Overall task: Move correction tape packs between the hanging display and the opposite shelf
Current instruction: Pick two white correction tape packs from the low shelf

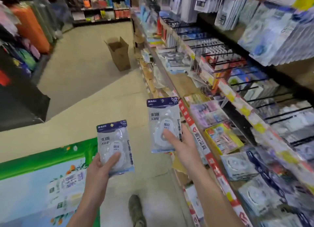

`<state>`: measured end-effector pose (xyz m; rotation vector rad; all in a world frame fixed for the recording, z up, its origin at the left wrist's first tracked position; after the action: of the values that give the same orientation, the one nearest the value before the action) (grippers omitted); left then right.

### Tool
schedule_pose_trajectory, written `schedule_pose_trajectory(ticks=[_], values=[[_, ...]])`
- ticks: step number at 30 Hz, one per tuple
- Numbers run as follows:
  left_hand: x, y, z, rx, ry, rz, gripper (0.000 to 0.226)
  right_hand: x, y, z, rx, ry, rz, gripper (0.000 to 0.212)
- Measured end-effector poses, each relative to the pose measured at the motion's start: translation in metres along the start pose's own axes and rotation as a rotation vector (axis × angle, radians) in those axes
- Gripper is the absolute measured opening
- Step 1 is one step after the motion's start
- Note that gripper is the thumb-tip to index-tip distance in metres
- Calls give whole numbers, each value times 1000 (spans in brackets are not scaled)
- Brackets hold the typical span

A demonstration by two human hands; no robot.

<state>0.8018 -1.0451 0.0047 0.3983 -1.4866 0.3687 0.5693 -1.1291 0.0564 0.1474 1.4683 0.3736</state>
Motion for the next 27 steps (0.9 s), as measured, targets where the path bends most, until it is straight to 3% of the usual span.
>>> schedule_pose_trajectory(ticks=[12,19,27], values=[[33,-229,47,-244,31,29,32,-76,-143,58,220,-4,-41,39],[53,-309,109,-419,52,114,45,-106,-202,41,341,-72,-61,32],[93,-394,194,-551,89,218,39,-155,-272,9,429,-104,-172,34]])
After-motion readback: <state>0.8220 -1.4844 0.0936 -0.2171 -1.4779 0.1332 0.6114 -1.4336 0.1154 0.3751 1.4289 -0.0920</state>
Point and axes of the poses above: each hand's wrist, its own y-axis away from the middle knuckle, its own z-axis out of the palm, x = y × z, the point moved 3 cm from there along -y, towards the middle knuckle, and after that the axes turned 13 degrees about z, right-handed, at the moved point
